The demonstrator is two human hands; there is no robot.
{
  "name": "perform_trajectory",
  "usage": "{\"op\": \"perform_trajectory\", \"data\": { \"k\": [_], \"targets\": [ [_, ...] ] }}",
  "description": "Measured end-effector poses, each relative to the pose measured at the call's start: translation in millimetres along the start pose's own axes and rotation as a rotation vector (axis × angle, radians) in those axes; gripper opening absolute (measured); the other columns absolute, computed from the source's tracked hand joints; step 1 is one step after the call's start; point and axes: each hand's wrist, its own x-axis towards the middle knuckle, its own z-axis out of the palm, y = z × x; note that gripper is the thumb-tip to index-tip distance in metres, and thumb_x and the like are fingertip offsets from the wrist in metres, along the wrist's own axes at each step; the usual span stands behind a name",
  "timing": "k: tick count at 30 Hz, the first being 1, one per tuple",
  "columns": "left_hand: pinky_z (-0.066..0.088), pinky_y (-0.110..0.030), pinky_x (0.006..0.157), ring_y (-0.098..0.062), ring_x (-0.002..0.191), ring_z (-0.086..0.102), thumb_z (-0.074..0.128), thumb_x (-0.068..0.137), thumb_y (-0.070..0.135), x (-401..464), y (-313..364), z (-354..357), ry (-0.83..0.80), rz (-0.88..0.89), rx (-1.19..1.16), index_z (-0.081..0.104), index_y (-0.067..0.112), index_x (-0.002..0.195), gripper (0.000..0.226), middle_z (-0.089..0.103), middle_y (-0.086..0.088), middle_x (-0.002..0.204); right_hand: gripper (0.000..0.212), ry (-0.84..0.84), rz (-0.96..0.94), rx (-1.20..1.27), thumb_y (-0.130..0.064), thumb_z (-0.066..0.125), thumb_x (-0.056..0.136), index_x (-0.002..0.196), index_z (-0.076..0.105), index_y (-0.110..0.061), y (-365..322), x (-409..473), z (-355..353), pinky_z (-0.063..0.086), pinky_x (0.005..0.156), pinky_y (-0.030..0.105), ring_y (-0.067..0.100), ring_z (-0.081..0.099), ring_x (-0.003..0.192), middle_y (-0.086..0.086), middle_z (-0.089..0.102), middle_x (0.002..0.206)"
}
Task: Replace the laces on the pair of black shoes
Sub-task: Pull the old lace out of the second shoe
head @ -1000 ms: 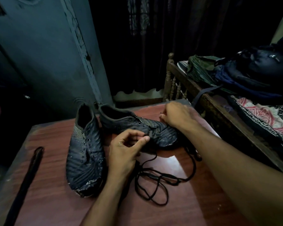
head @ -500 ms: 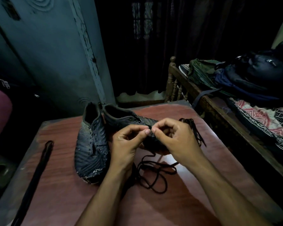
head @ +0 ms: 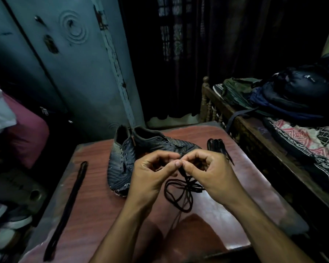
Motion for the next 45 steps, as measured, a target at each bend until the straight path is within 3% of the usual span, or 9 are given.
{"op": "perform_trajectory", "data": {
  "k": [7, 12, 18, 24, 27, 33, 38, 42, 45],
  "targets": [
    [0.055, -0.029, 0.071, -0.014, 0.074, 0.069, 0.076, 0.085, 0.018, 2, 38, -15, -0.201, 0.094, 0.349, 0.080, 0.017, 0.093, 0.008, 0.077, -0.005, 0.087, 0.003, -0.060, -0.001, -0.027, -0.024, 0.074, 0.093, 0.092, 0.076, -0.022, -9, -4, -3, 0.058, 0.077, 0.049, 0.022, 0.072, 0.082, 0.000, 0.075, 0.086],
    [0.055, -0.024, 0.070, -0.009, 0.072, 0.069, 0.075, 0.089, 0.005, 2, 54, -14, -0.215, 0.140, 0.451, 0.076, 0.010, 0.091, 0.006, 0.075, -0.002, 0.078, 0.013, -0.288, 0.072, -0.136, -0.032, 0.071, 0.096, 0.106, 0.076, -0.027, -16, -5, -9, 0.057, 0.085, 0.034, 0.007, 0.071, 0.094, -0.008, 0.076, 0.098],
    [0.058, -0.029, 0.072, -0.013, 0.077, 0.071, 0.081, 0.086, 0.012, 15, 84, -50, 0.043, 0.554, 0.839, 0.078, 0.015, 0.095, 0.010, 0.074, 0.007, 0.088, 0.047, -0.216, 0.117, 0.119, -0.044, 0.051, 0.101, 0.070, 0.059, -0.009, -19, -15, -7, 0.046, 0.075, 0.021, 0.024, 0.060, 0.068, 0.012, 0.063, 0.070],
    [0.057, -0.023, 0.078, -0.001, 0.081, 0.070, 0.078, 0.087, 0.006, 1, 22, -86, 0.282, 0.291, 0.745, 0.075, 0.033, 0.088, 0.027, 0.076, 0.012, 0.087, 0.031, -0.067, 0.160, 0.657, -0.028, 0.049, 0.103, 0.078, 0.050, -0.010, -36, -10, -4, 0.049, 0.062, 0.034, 0.022, 0.047, 0.058, 0.007, 0.046, 0.065],
    [0.052, -0.017, 0.077, 0.004, 0.082, 0.069, 0.076, 0.088, 0.002, -14, -21, -71, 0.253, 0.119, 0.583, 0.076, 0.035, 0.090, 0.032, 0.077, 0.018, 0.089, 0.024, -0.098, 0.107, 0.748, -0.028, 0.051, 0.099, 0.086, 0.055, -0.008, -49, 0, 5, 0.046, 0.058, 0.034, 0.020, 0.045, 0.054, 0.005, 0.046, 0.063],
    [0.058, -0.036, 0.074, -0.010, 0.068, 0.069, 0.074, 0.091, 0.005, -30, -61, -24, 0.133, -0.083, 0.368, 0.076, 0.023, 0.086, 0.019, 0.074, 0.008, 0.076, 0.024, -0.108, 0.065, 0.721, -0.021, 0.046, 0.106, 0.088, 0.058, -0.011, -59, 13, 12, 0.041, 0.054, 0.033, 0.017, 0.043, 0.052, 0.003, 0.045, 0.063],
    [0.057, -0.029, 0.086, -0.012, 0.091, 0.062, 0.055, 0.104, 0.008, -43, -63, 16, 0.052, -0.233, 0.035, 0.069, 0.021, 0.091, 0.023, 0.067, 0.012, 0.088, 0.018, -0.091, 0.094, 0.790, -0.023, 0.045, 0.106, 0.095, 0.053, -0.011, -62, 14, 3, 0.036, 0.050, 0.030, 0.016, 0.040, 0.052, 0.003, 0.041, 0.065],
    [0.050, -0.041, 0.100, -0.018, 0.103, 0.058, 0.046, 0.108, 0.024, -49, -62, 36, -0.001, -0.222, 0.116, 0.056, 0.016, 0.107, 0.012, 0.069, 0.002, 0.109, 0.020, -0.057, 0.105, 0.838, -0.022, 0.042, 0.108, 0.093, 0.053, -0.013, -61, 19, 5, 0.028, 0.046, 0.027, 0.013, 0.033, 0.050, 0.001, 0.037, 0.064],
    [0.053, -0.042, 0.078, -0.026, 0.088, 0.066, 0.043, 0.108, 0.031, -58, -56, 46, -0.066, -0.240, 0.056, 0.049, 0.019, 0.104, 0.014, 0.073, -0.004, 0.092, 0.021, -0.055, 0.097, 0.857, -0.023, 0.042, 0.108, 0.093, 0.053, -0.014, -60, 25, 4, 0.022, 0.043, 0.024, 0.010, 0.027, 0.046, -0.002, 0.032, 0.061]
  ]
}}
